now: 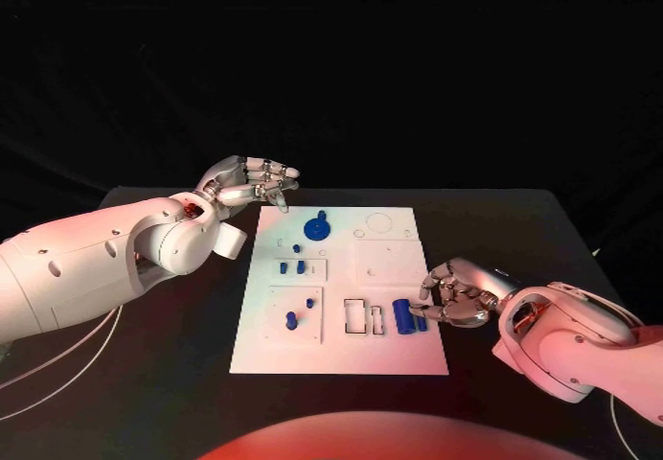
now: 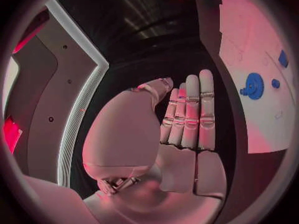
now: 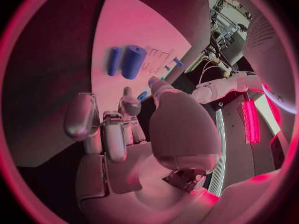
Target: Assemble the parts on the task board
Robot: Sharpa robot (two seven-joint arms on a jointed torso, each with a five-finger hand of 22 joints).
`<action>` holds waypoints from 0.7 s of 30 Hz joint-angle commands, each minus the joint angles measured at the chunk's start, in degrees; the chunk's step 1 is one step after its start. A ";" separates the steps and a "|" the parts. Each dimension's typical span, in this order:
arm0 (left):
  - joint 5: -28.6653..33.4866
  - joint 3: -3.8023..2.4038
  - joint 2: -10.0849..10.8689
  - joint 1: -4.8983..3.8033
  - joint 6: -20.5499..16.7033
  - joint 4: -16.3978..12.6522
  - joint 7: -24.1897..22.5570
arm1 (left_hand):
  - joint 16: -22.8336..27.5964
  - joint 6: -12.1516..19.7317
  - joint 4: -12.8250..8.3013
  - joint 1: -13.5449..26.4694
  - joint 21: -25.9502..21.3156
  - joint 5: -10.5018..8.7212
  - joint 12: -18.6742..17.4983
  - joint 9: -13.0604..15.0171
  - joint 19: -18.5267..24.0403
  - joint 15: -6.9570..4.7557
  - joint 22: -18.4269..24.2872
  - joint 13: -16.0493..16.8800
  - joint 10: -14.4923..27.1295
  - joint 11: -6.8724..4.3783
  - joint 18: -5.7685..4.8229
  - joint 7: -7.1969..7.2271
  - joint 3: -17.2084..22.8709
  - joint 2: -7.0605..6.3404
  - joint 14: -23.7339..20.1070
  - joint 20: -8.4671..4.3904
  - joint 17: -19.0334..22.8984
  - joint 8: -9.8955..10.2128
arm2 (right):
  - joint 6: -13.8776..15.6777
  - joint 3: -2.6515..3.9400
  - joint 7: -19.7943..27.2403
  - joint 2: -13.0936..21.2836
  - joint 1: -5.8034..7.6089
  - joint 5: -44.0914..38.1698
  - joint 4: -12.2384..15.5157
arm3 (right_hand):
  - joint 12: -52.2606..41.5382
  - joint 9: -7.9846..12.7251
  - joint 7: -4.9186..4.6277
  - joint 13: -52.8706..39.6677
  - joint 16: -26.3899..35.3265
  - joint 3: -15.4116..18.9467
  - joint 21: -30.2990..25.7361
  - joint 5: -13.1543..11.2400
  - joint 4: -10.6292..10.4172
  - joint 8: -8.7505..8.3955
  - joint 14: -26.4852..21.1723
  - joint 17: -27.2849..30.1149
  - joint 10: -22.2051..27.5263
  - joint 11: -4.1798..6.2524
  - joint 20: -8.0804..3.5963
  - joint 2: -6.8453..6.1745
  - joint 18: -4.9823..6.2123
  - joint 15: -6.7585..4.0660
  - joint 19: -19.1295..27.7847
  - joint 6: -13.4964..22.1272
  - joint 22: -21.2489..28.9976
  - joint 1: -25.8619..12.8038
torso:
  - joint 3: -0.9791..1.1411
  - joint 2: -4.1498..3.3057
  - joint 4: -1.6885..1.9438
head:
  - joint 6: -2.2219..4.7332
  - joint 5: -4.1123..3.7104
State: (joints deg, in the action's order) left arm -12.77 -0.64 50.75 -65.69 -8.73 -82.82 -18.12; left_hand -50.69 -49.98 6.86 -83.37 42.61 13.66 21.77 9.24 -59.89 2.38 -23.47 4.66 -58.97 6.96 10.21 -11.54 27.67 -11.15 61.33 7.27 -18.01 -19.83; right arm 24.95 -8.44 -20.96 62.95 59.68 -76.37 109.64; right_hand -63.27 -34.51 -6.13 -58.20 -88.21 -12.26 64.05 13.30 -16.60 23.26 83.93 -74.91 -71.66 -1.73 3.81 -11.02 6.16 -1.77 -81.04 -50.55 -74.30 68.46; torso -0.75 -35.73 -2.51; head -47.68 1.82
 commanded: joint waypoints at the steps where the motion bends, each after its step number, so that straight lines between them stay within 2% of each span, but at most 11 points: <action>1: 0.46 -0.02 0.04 -0.03 1.01 -0.22 -0.89 | 0.22 0.03 -0.31 0.51 -0.38 0.05 -0.30 0.05 0.23 0.09 0.06 0.02 0.28 0.07 0.32 0.46 0.12 -0.05 -0.31 0.04 -0.04 -0.23 | -1.44 -0.03 -3.92 -0.74 -0.65 -5.69 -0.07 | -0.25 -0.07 -0.11 0.07 -0.25 0.31 0.24 -0.20 0.05 0.37 5.17 -10.26 -0.50 0.01 -0.16 0.09 -0.84 -0.51 -0.40 0.30 -0.03 -0.19 | 0.00 -0.09 0.06 | -0.09 0.00; 4: 0.46 -0.02 0.10 -0.03 1.01 -0.25 -0.88 | 0.22 0.03 -0.31 0.51 -0.38 0.05 -0.30 0.05 0.23 0.09 0.06 0.02 0.28 0.07 0.32 0.46 0.12 -0.05 -0.31 0.04 -0.04 -0.23 | -1.53 -0.04 -4.43 -1.54 -1.13 -7.03 -0.53 | -0.31 -0.11 -0.10 -0.03 -0.26 0.35 0.31 -0.17 0.04 0.39 5.17 -10.26 -0.52 0.02 -0.16 0.19 -0.85 -0.52 -0.42 0.29 -0.08 -0.14 | 0.02 -0.08 -0.01 | -0.17 -0.05; 9: 0.46 -0.01 0.13 -0.02 1.12 -0.23 -0.83 | 0.22 0.03 -0.31 0.51 -0.38 0.05 -0.30 0.05 0.23 0.09 0.06 0.02 0.28 0.07 0.32 0.46 0.12 -0.05 -0.31 0.04 -0.04 -0.23 | -1.55 -0.05 -4.94 -2.76 -2.12 -8.24 -1.50 | -0.29 -0.16 -0.09 -0.04 -0.25 0.40 0.17 -0.16 0.02 0.42 5.17 -10.25 -0.48 0.02 -0.16 0.29 -0.82 -0.52 -0.37 0.26 -0.01 -0.13 | 0.05 -0.11 0.08 | -0.41 -0.36; 13: 0.46 -0.01 0.15 -0.02 1.18 -0.23 -0.79 | 0.22 0.03 -0.31 0.51 -0.38 0.05 -0.30 0.05 0.23 0.09 0.06 0.02 0.28 0.07 0.32 0.46 0.12 -0.05 -0.31 0.04 -0.04 -0.23 | -1.42 -0.05 -5.07 -3.92 -2.83 -9.08 -2.20 | -0.29 -0.16 -0.09 -0.04 -0.25 0.40 0.17 -0.16 0.02 0.42 5.17 -10.25 -0.48 0.02 -0.16 0.29 -0.82 -0.52 -0.37 0.26 -0.01 -0.13 | 0.14 -0.10 -0.13 | -0.46 -0.09; 16: 0.46 -0.01 0.11 -0.02 1.25 -0.23 -0.77 | 0.24 0.02 -0.32 0.62 -0.43 0.06 -0.34 0.05 0.23 0.08 0.09 0.01 0.37 0.06 0.32 0.45 0.15 0.00 -0.31 0.03 -0.06 -0.26 | -1.41 -0.05 -5.15 -4.73 -3.12 -9.16 -2.70 | -0.45 -0.27 -0.07 -0.32 -0.28 0.48 0.08 -0.03 0.02 0.46 5.17 -10.29 -0.53 0.03 -0.16 0.56 -0.81 -0.53 -0.34 0.22 0.02 -0.02 | 0.14 -0.04 -0.05 | -0.43 0.25; 21: 0.46 -0.01 0.09 -0.02 1.31 -0.20 -0.64 | 0.24 0.02 -0.32 0.62 -0.43 0.06 -0.34 0.05 0.23 0.08 0.09 0.01 0.37 0.06 0.32 0.45 0.15 0.00 -0.31 0.03 -0.06 -0.26 | -1.40 -0.05 -5.41 -5.60 -3.42 -9.20 -3.42 | -0.84 -0.38 -0.05 -0.86 -0.30 0.55 0.05 0.08 0.07 0.51 5.18 -10.34 -0.74 0.05 -0.17 0.73 -0.80 -0.54 -0.32 0.17 0.01 0.18 | 0.20 -0.10 0.09 | -0.43 0.32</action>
State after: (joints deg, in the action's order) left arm -12.68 -0.61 50.91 -65.67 -8.46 -82.88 -18.18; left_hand -50.69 -49.98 6.86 -83.37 42.39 13.66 21.77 9.24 -59.89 2.38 -23.47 4.65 -58.97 6.96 10.21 -11.54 27.67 -11.16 61.33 7.27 -18.01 -19.83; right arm 24.27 -8.49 -25.42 57.52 56.39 -84.00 106.42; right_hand -63.92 -34.84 -6.13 -58.93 -88.21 -12.10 64.02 13.30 -16.44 23.49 84.14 -74.90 -72.08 -1.74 3.81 -11.00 6.17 -1.97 -81.03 -50.55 -74.29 68.47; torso -0.59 -35.80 -2.52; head -48.13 2.06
